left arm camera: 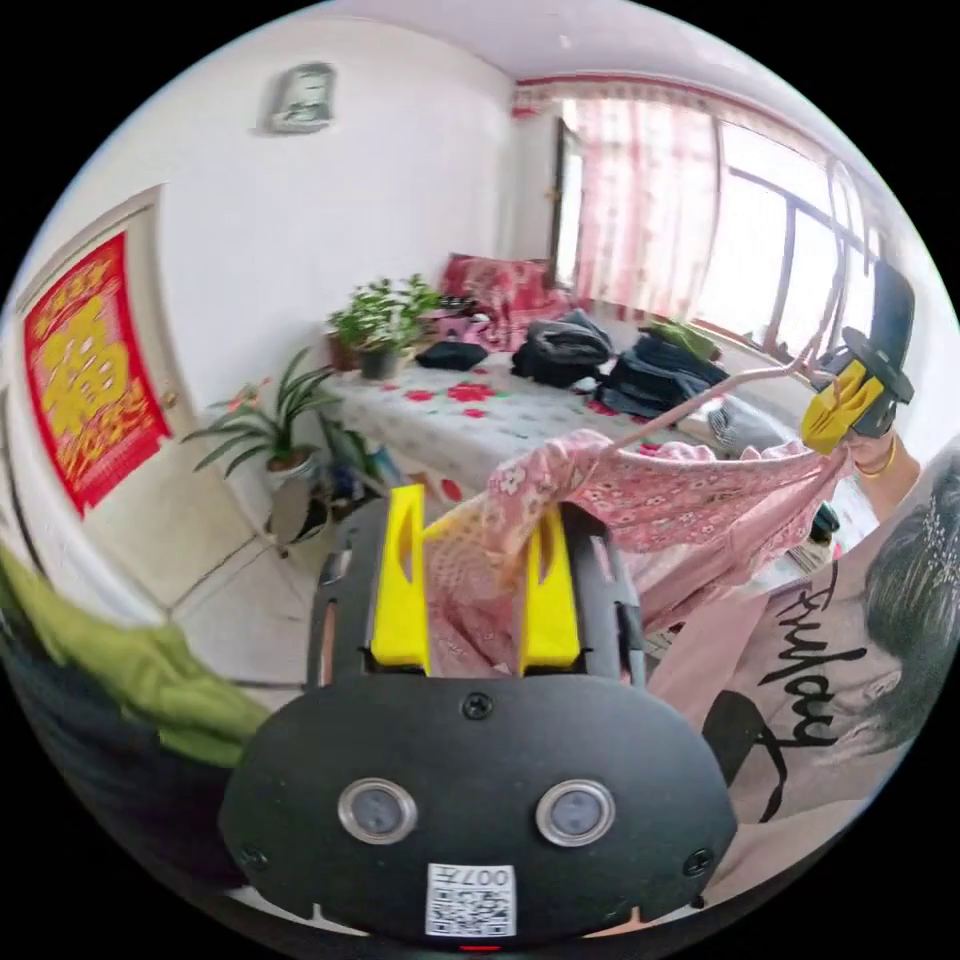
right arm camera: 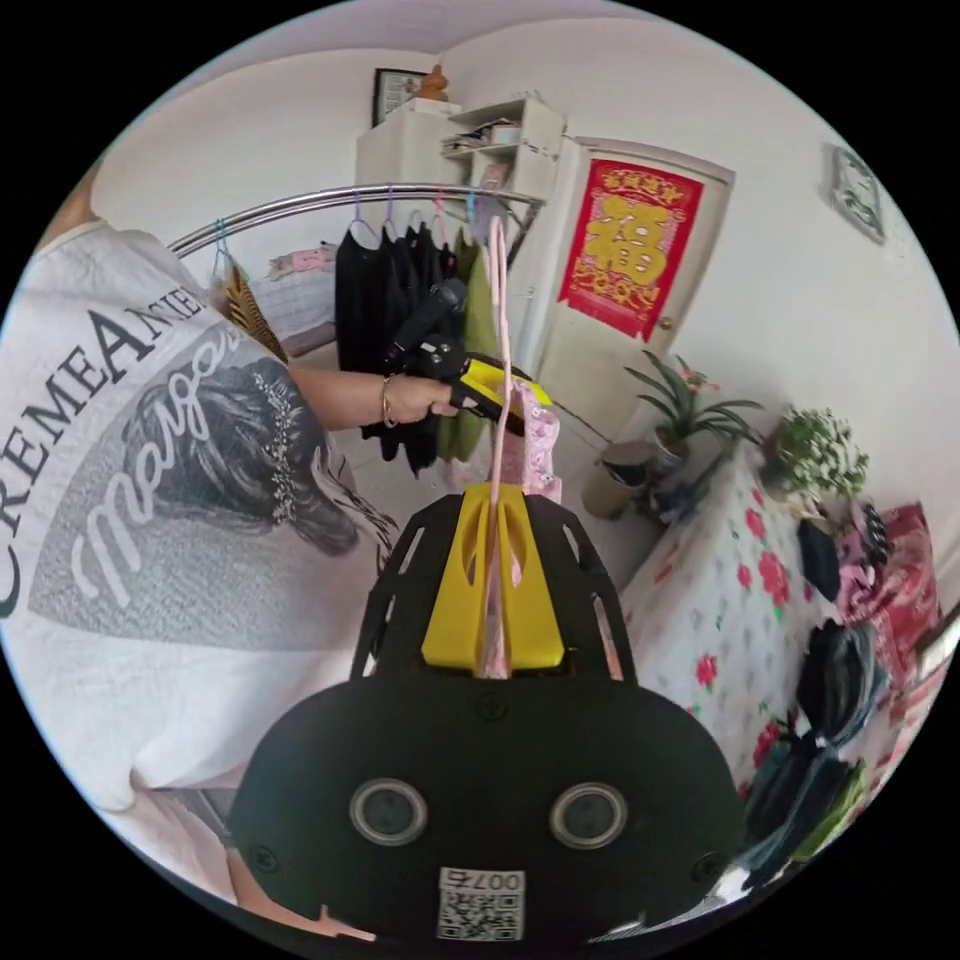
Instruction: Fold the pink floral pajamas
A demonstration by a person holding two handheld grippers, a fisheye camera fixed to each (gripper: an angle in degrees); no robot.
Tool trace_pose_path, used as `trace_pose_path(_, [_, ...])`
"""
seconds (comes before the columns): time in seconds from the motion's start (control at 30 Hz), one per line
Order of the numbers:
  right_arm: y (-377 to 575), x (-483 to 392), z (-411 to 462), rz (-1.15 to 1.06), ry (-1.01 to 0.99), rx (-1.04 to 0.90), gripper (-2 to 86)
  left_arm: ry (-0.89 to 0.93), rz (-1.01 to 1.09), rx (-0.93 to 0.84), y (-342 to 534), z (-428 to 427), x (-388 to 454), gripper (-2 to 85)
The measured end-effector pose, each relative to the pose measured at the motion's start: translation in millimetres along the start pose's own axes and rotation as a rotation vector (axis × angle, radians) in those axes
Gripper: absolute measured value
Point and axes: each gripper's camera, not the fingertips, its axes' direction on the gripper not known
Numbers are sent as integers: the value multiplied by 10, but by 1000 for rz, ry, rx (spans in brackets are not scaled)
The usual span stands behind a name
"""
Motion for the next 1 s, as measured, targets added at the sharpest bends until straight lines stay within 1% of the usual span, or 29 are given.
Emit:
trace_pose_path(0.03, [102,8,-85,13,33,-10,-1,30,74,-5,-272,294,173,93])
trace_pose_path(0.07, [322,28,-265,46,106,-15,-1,63,156,-10,-537,577,385,80])
trace_pose_path(0.1, [551,71,-447,93,160,-14,-2,74,207,-19,-663,713,510,75])
trace_pose_path(0.17, [919,170,-714,178,220,-8,-2,79,393,-20,-1078,1156,1049,59])
trace_pose_path(0.2, [1174,250,-876,250,267,-13,-2,91,423,-18,-1169,1256,1167,58])
trace_pose_path(0.27, [1515,334,-1057,336,333,-41,-2,172,501,-17,-1464,1615,1511,57])
trace_pose_path(0.37, [1913,351,-1186,375,403,-62,-3,258,572,-30,-1726,2047,1825,59])
trace_pose_path(0.5, [2331,464,-1421,410,367,-19,-3,276,720,-92,-1879,2630,2114,57])
trace_pose_path(0.57, [2515,580,-1581,450,295,-7,-3,372,779,-130,-2011,2995,2064,53])
trace_pose_path(0.67, [2773,687,-1786,466,244,9,-3,519,839,-175,-2241,3446,1903,49])
trace_pose_path(0.7, [2862,731,-1852,476,243,-5,-3,551,851,-186,-2289,3545,1865,48])
trace_pose_path(0.77, [3010,809,-1973,497,218,-3,-3,710,861,-225,-2503,3961,1661,43])
trace_pose_path(0.8, [3120,870,-2059,526,193,5,-3,758,853,-234,-2566,4070,1595,41])
trace_pose_path(0.83, [3179,896,-2103,539,182,11,-3,853,826,-250,-2697,4296,1451,37])
trace_pose_path(0.87, [3308,944,-2196,572,164,29,-3,953,781,-261,-2828,4538,1290,32])
trace_pose_path(0.9, [3443,982,-2283,610,149,50,-3,1000,753,-263,-2894,4664,1205,30])
trace_pose_path(0.97, [3664,1023,-2401,679,143,78,-3,1156,610,-265,-3147,5194,836,8])
trace_pose_path(1.0, [3838,1030,-2481,731,141,99,-2,1151,562,-267,-3202,5338,729,6])
